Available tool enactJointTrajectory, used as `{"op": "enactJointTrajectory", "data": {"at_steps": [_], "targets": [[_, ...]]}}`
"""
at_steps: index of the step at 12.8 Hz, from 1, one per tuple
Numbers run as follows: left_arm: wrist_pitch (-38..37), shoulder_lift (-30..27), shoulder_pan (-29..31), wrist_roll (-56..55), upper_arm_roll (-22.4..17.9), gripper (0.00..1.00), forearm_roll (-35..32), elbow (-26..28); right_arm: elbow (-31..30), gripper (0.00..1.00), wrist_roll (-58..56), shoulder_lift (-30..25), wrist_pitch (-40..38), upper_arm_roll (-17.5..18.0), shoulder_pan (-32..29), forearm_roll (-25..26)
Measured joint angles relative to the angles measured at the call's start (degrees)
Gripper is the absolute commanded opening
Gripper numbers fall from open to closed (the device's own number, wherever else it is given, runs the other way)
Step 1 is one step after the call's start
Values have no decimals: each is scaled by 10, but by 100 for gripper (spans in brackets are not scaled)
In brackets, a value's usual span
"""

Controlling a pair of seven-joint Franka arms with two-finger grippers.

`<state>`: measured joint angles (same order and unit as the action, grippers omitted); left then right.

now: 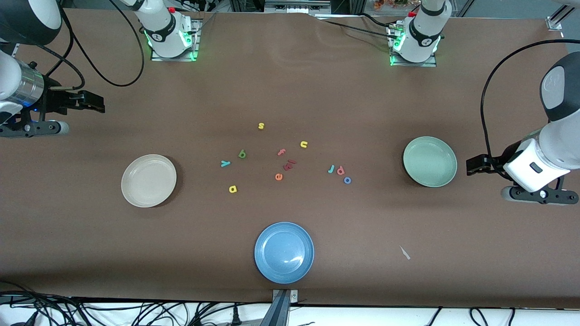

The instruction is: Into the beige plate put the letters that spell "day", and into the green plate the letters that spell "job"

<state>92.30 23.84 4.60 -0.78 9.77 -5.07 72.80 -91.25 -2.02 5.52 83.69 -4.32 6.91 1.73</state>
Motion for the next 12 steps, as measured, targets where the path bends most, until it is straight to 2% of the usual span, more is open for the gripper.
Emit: {"op": "enactJointTrajectory", "data": {"at_steps": [12], "targets": [[0,-1,0,-26,3,100,0,-6,0,100,0,15,1,1,0,-6]]}}
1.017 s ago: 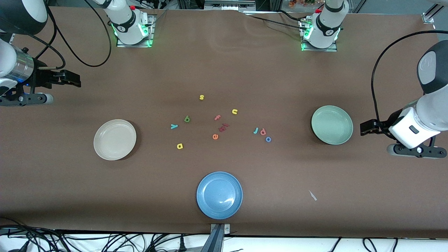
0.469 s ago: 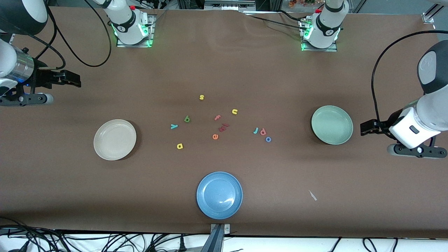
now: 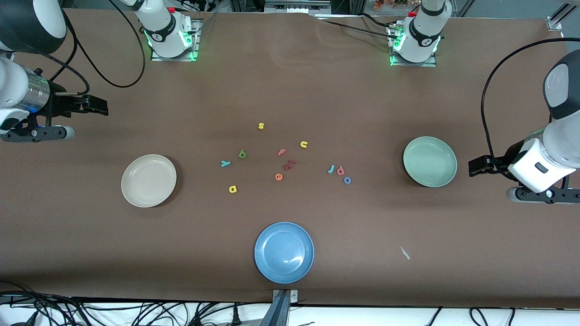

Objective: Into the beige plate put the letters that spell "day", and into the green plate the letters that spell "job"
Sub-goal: 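Move the right gripper toward the letters while the left gripper follows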

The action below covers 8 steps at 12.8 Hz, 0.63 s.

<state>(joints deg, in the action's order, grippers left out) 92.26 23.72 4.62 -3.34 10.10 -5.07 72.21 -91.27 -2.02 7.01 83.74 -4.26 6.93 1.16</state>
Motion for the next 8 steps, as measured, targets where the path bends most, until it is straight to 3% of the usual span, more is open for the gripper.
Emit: {"op": "enactJointTrajectory", "data": {"at_steps": [8], "targets": [[-11,5,-31,-44,21,100,0,24,0,100,0,27,3,5,10,-17]]}}
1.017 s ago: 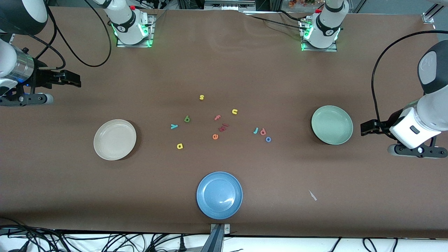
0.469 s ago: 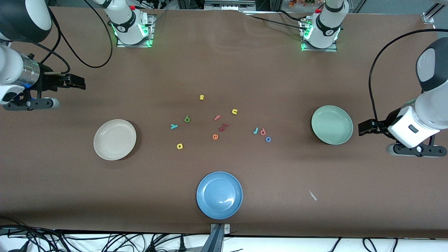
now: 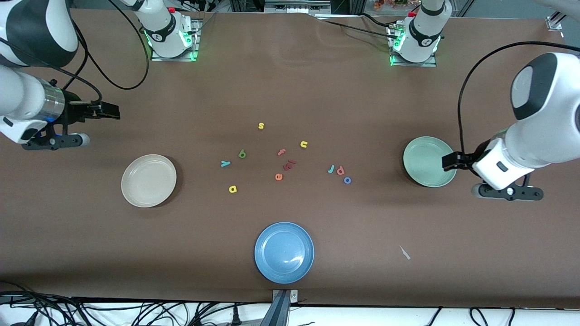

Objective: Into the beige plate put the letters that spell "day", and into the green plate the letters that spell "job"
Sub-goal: 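Move the right gripper toward the letters while the left gripper follows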

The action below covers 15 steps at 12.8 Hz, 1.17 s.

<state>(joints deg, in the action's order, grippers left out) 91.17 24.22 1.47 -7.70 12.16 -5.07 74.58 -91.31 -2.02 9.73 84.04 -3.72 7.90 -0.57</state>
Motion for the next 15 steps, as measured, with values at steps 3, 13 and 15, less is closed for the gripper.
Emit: {"op": "enactJointTrajectory", "data": {"at_steps": [3,13,15], "targets": [[0,2,-11,-12,0,100,0,4,-10,100,5,7,32,1,21,-10],[0,7,-11,-12,-1,100,0,4,-109,100,212,13,202,49,73,-24],[0,8,-11,-12,-1,100,0,4,-144,100,259,13,258,72,74,-24]]}}
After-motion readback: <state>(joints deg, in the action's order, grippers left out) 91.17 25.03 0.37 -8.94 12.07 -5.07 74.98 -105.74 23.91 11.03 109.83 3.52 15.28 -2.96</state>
